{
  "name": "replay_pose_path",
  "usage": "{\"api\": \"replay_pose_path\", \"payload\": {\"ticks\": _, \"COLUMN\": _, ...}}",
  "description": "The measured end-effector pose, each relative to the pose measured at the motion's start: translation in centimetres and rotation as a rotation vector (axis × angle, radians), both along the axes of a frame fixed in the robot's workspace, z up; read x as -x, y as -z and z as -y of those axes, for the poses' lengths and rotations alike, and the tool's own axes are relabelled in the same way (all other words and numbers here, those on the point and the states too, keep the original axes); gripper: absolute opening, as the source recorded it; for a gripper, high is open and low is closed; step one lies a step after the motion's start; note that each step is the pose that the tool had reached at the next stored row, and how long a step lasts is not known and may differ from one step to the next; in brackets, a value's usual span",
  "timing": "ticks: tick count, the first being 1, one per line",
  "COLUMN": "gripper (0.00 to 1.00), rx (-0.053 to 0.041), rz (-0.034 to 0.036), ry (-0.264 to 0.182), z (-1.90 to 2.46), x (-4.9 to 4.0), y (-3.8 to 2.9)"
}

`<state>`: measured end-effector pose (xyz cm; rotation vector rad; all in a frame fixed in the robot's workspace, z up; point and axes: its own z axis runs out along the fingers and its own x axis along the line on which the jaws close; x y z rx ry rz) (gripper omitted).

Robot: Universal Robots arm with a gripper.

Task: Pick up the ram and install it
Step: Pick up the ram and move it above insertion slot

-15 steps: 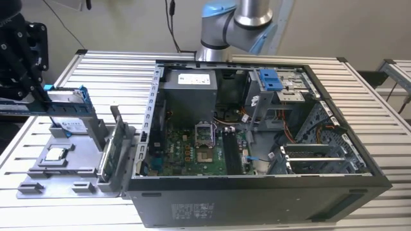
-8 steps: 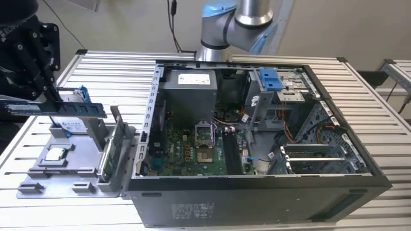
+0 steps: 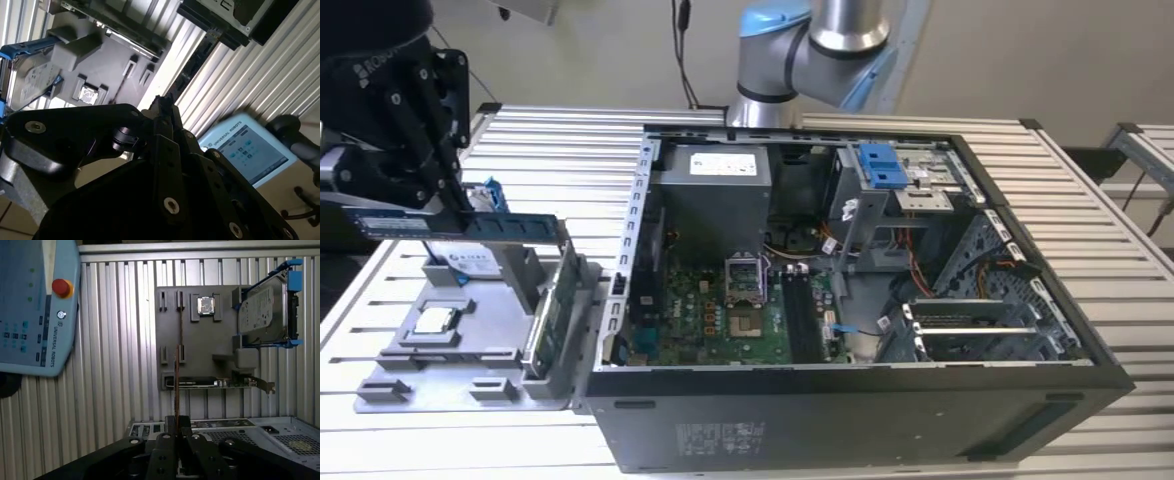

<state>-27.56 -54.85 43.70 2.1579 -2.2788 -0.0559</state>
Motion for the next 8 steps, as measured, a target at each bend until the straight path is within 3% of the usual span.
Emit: {"api": "replay_pose_path", "payload": {"ticks": 8, "gripper": 0.14, "rx": 0.0, "rz": -0.0001, "ry": 0.0, "z": 0.0, "x": -1.58, "y": 0.0}}
